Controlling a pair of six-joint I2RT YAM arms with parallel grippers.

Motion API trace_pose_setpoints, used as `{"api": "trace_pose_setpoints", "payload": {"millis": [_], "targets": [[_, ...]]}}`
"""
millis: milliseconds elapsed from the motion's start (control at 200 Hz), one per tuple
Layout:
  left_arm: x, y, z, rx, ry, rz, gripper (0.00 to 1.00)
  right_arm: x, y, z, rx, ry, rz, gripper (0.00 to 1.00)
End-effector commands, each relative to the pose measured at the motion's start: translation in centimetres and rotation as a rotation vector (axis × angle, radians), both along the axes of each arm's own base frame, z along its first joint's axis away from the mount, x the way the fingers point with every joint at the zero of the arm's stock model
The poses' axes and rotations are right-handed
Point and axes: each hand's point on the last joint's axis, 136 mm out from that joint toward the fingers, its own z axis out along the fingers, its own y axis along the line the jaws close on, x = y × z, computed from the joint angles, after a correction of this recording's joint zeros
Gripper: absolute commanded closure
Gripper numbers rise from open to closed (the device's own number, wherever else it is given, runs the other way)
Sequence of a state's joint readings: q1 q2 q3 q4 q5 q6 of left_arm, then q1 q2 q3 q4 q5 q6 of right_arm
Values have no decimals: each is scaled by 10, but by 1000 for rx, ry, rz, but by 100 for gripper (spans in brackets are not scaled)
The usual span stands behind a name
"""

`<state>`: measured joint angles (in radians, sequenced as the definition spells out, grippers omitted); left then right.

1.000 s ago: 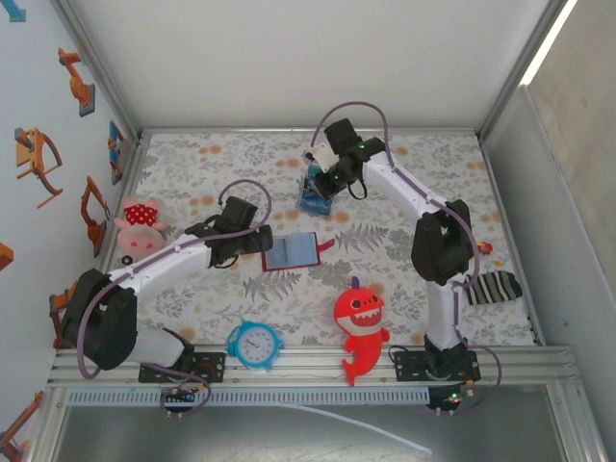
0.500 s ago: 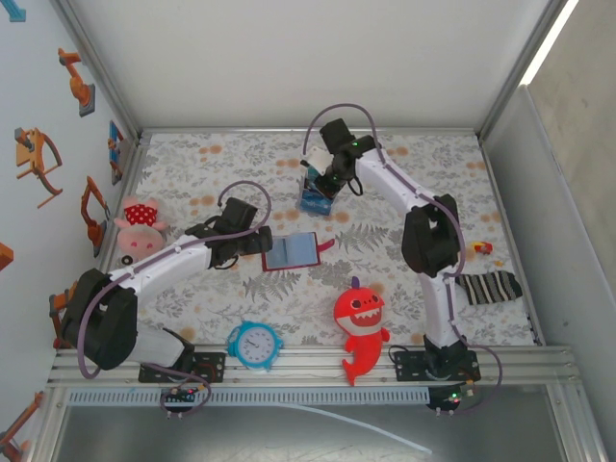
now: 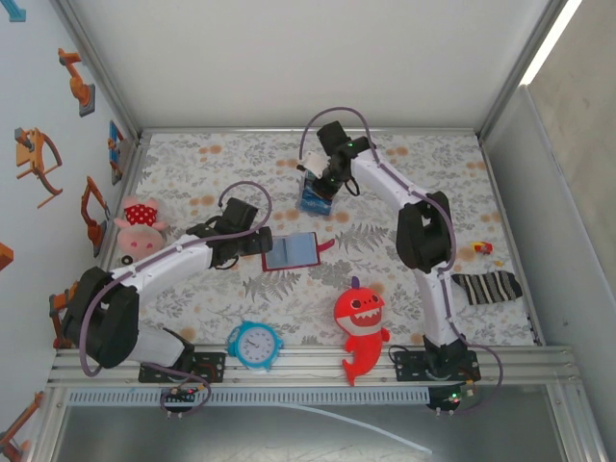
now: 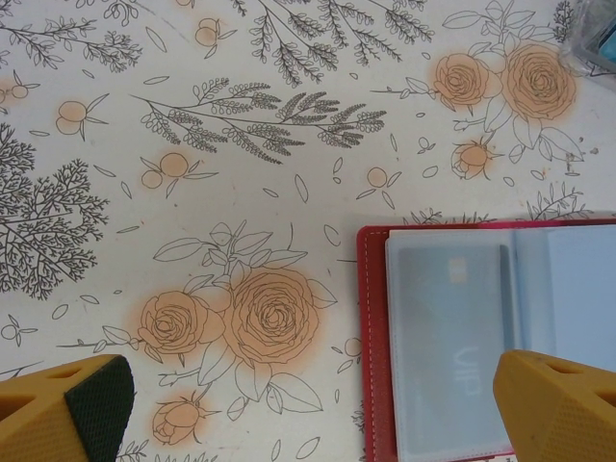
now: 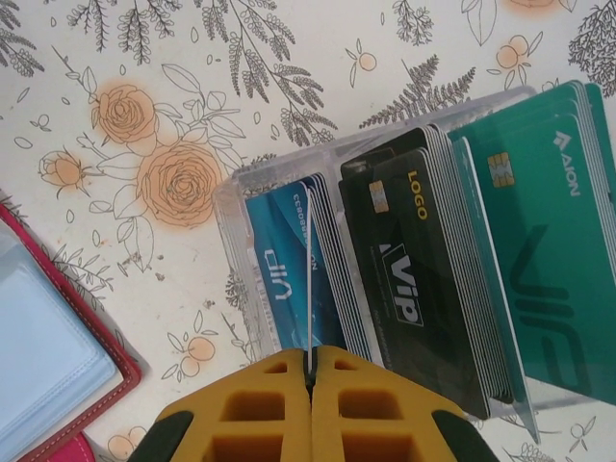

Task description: Take the credit cards out of the card holder

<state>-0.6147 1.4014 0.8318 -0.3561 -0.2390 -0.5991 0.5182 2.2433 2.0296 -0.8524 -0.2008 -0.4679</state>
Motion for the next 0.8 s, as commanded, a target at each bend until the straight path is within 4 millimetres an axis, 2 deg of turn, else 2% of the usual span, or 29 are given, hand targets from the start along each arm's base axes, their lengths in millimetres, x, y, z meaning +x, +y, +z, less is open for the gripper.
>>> {"api": "trace_pose_setpoints", "payload": {"millis": [0,260,406,456,601,796], "targets": [[-2,2,-3,7,12,12,3,-1,3,-4,15,28,30,100],[-1,1,-4,9,14,8,3,-5,3,-19,2,73,43,100],[-1,0,-3,8,16,7,3,-5,1,-21,-9,75,34,100],[-1,0,-3,7,15,7,3,-4,0,-21,-18,73,28,94],[-1,0,-2,5,12,7,3,-2,-4,-20,-31,62,8,88],[-1,1,-3,6,12,9,3,0,-7,-16,-42,43,-9,86]]}}
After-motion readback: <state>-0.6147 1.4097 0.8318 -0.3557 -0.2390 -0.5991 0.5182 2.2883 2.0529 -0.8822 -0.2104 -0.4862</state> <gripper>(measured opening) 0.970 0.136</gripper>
